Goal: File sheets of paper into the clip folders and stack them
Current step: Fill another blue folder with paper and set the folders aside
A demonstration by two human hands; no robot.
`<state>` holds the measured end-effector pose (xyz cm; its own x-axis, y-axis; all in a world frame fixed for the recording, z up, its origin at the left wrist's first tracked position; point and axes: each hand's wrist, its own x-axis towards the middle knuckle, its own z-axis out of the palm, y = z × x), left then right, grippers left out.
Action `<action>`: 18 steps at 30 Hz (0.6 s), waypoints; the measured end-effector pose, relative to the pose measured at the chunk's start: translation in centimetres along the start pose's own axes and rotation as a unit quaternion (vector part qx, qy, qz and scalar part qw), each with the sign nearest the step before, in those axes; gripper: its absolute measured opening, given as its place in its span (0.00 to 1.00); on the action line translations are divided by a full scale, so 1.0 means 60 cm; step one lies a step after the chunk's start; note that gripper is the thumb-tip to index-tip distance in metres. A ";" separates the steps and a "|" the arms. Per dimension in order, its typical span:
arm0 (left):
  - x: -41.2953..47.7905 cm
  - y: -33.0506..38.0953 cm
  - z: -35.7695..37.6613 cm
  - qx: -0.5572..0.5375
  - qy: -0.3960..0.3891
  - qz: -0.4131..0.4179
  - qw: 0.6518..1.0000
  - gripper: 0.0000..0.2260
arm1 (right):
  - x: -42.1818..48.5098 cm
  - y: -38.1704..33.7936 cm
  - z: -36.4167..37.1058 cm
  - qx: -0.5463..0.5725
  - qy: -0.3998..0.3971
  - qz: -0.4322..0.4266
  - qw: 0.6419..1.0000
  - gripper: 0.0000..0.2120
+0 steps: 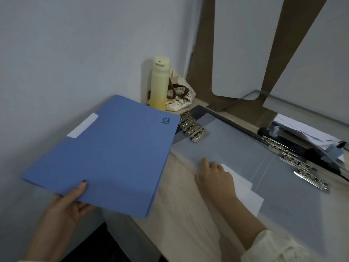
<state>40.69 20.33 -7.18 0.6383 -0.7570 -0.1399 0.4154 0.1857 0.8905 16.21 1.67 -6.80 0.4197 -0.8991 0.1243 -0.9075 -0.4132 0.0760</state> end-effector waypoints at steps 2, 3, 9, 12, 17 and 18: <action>0.000 -0.002 0.000 0.000 0.002 0.001 1.000 0.19 | 0.011 -0.003 0.007 -0.015 0.011 -0.013 1.000 0.13; 0.000 -0.004 0.001 -0.001 0.003 0.002 1.000 0.19 | 0.013 -0.005 0.006 -0.024 -0.001 -0.015 1.000 0.16; 0.003 -0.012 0.006 -0.060 -0.001 -0.018 0.998 0.17 | -0.002 0.001 -0.019 -0.004 0.041 -0.001 0.999 0.25; -0.001 -0.014 0.021 -0.070 -0.013 -0.025 0.997 0.22 | -0.014 0.014 -0.041 0.037 0.056 0.056 0.996 0.23; 0.011 -0.014 0.043 -0.074 -0.050 -0.046 0.995 0.19 | -0.043 0.031 -0.073 0.179 0.141 0.139 0.964 0.24; 0.018 -0.015 0.052 -0.066 -0.061 -0.046 0.995 0.16 | -0.052 0.034 -0.080 0.198 0.139 0.156 0.958 0.24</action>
<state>38.98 17.40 -6.76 0.5143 -0.8431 -0.1570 0.5552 0.1878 0.8103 13.13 4.33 -2.30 0.0662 -0.9369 0.3432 -0.9016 -0.2035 -0.3817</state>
